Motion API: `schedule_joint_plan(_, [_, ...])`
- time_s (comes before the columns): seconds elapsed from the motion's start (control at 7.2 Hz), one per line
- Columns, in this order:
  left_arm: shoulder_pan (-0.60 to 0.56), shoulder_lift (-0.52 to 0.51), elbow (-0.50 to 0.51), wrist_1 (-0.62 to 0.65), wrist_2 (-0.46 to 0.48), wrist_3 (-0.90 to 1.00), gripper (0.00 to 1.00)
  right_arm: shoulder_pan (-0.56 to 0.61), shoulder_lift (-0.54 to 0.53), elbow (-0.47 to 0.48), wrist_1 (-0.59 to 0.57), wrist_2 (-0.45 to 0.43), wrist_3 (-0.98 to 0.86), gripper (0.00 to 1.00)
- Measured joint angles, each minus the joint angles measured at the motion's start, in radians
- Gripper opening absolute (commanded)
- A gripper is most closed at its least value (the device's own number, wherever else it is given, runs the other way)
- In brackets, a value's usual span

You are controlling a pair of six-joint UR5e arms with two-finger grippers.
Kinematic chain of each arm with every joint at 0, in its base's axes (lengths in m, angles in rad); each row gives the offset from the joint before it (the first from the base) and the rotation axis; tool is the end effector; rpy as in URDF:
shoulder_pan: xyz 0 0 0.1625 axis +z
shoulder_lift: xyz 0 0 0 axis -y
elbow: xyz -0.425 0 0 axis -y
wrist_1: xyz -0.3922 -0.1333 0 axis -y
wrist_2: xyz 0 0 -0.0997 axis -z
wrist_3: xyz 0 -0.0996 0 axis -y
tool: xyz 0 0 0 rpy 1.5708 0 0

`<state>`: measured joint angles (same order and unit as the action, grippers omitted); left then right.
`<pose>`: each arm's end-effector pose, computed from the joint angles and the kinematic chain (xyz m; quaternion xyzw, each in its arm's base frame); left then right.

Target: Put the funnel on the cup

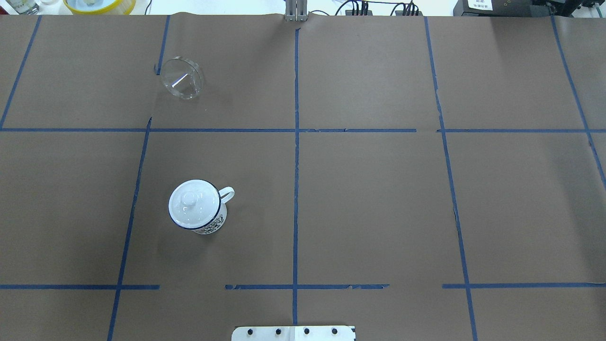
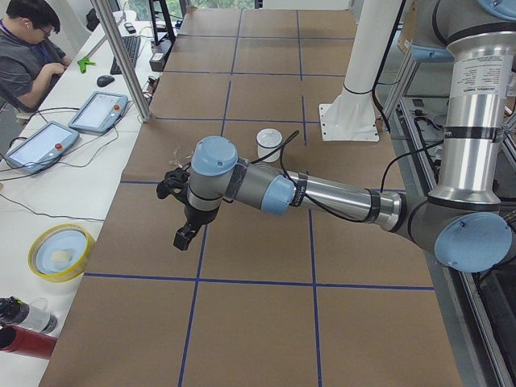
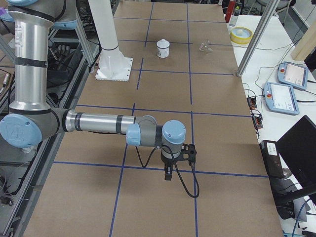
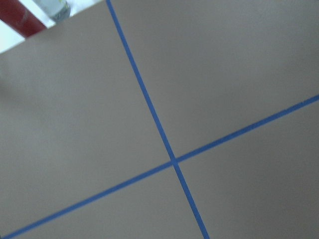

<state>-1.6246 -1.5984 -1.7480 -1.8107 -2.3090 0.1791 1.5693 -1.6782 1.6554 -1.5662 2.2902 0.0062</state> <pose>-0.0940 -0.5131 0.5312 0.2452 0.3256 0.1364 0.9029 0.0670 -0.4450 0.6707 -0.0099 -0.3519 0.0054 0.9360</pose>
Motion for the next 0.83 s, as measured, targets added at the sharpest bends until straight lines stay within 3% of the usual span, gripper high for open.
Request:
schedule_joint_plan(0.28, [0.047,-0.001,0.008,-0.161,-0.070,-0.183,1.00,0.000,0.000,0.000,0.000,0.000,0.000,1.00])
schedule_joint_plan(0.42, [0.151,-0.004,0.005,-0.206,-0.080,-0.307,1.00,0.000,0.000,0.000,0.000,0.000,0.000,1.00])
schedule_joint_plan(0.83, [0.500,-0.025,-0.098,-0.226,0.111,-0.879,1.00,0.000,0.000,0.001,0.000,0.000,0.000,1.00])
